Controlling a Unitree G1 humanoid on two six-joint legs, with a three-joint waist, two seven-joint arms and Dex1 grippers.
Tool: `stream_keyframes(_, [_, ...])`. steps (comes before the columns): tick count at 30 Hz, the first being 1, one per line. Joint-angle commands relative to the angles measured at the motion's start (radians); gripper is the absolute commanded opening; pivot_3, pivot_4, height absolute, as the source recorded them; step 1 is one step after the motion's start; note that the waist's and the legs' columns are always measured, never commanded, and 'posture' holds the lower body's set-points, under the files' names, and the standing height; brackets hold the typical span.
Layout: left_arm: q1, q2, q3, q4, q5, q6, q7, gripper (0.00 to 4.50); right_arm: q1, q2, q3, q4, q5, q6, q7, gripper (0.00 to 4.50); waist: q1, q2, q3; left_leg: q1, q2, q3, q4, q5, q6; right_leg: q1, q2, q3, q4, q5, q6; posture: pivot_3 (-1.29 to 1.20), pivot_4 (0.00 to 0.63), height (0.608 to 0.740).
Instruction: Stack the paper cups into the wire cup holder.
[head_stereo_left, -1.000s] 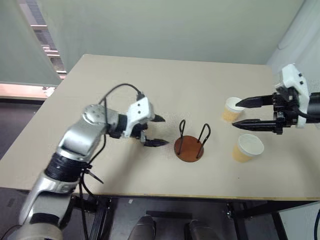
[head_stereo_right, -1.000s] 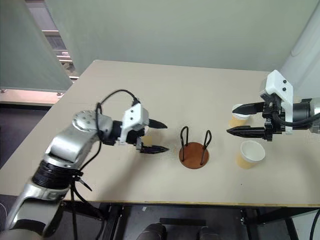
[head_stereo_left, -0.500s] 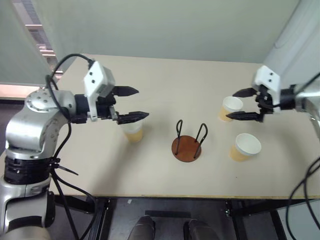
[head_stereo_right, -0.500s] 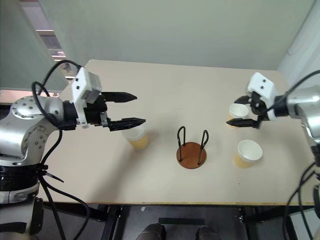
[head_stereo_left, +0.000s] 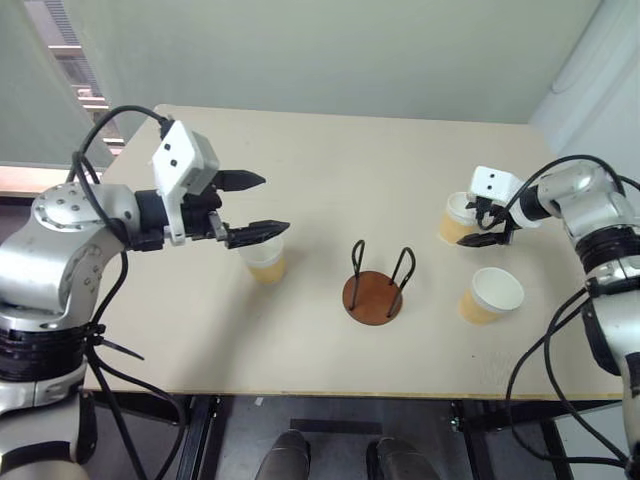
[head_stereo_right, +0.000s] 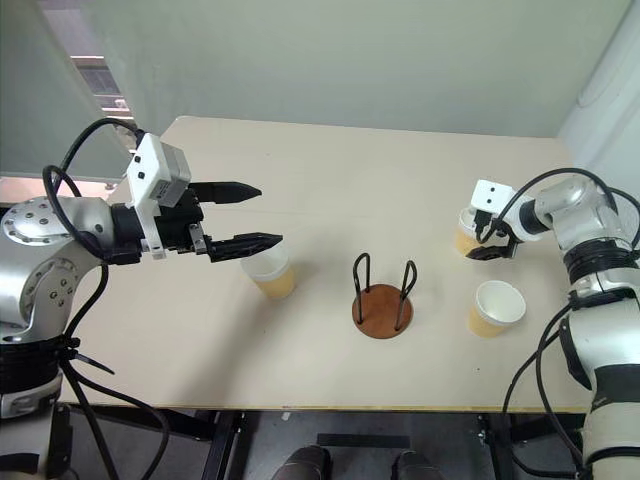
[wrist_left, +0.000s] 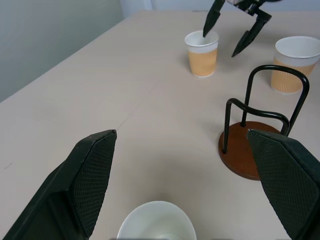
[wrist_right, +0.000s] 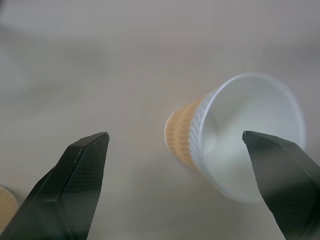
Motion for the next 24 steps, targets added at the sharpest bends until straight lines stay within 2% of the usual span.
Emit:
stream_keyframes(1, [0.014,0.026,0.04,-0.026,-0.048,-0.029,-0.059,4.5,-0.051,0.005,-0.02,0.048,-0.03,-0.036,-0.014,3.25,0.0,0.0,0.0,0.0,0.0,0.0,-0.001,0.0,-0.001,-0.001,0.0,0.0,0.0,0.0,-0.001,0.0,0.15,0.74])
stream_keyframes(10, [-0.004,0.022,0.107,0.06,-0.148,-0.043,-0.124,4.5,-0.056,0.009,-0.046,0.063,-0.034,-0.047,0.047,0.17,0.001,0.0,0.0,0.0,0.002,0.001,-0.01,0.004,-0.007,-0.005,0.0,-0.001,0.002,-0.001,-0.004,0.0,0.15,0.74])
stream_keyframes(11, [-0.012,0.018,0.116,0.069,-0.168,-0.032,-0.124,4.5,-0.058,0.005,-0.051,0.056,-0.03,-0.046,0.06,0.01,0.001,0.0,0.0,0.0,0.002,0.001,-0.01,0.004,-0.007,-0.005,0.0,-0.001,0.002,-0.001,-0.005,0.0,0.15,0.74])
stream_keyframes(15, [-0.035,0.039,0.13,0.124,-0.198,-0.02,-0.148,4.5,-0.063,-0.024,-0.089,-0.009,0.003,-0.018,0.165,0.01,0.0,0.0,0.0,-0.001,0.003,0.001,-0.01,0.004,-0.007,-0.006,0.0,-0.001,0.002,-0.001,-0.005,0.0,0.15,0.74])
stream_keyframes(18, [-0.042,0.051,0.134,0.134,-0.209,-0.017,-0.153,4.5,-0.058,-0.075,-0.126,-0.162,0.055,0.044,0.296,0.01,0.001,0.0,0.0,-0.001,0.003,0.001,-0.01,0.005,-0.009,-0.006,0.0,-0.001,0.002,-0.001,-0.005,0.0,0.15,0.74])
stream_keyframes(20, [-0.033,0.054,0.136,0.12,-0.221,-0.011,-0.154,4.5,-0.038,-0.123,-0.14,-0.349,0.12,0.13,0.387,0.01,0.0,0.0,0.0,-0.003,0.003,0.001,-0.01,0.006,-0.01,-0.007,0.001,-0.001,0.002,-0.001,-0.006,0.0,0.15,0.74])
stream_keyframes(22, [-0.016,0.057,0.132,0.103,-0.223,-0.014,-0.158,4.5,-0.01,-0.2,-0.115,-0.606,0.253,0.254,0.415,0.01,0.0,0.0,0.0,-0.003,0.003,0.001,-0.011,0.011,-0.019,-0.007,0.001,-0.001,0.001,-0.002,-0.006,0.0,0.15,0.74])
stream_keyframes(24, [-0.002,0.061,0.121,0.096,-0.22,-0.02,-0.167,4.5,0.015,-0.281,-0.087,-0.87,0.404,0.392,0.415,0.01,-0.001,0.001,0.0,-0.004,0.003,0.001,-0.012,0.011,-0.02,-0.007,0.001,-0.002,-0.001,-0.002,-0.007,0.0,0.15,0.74])
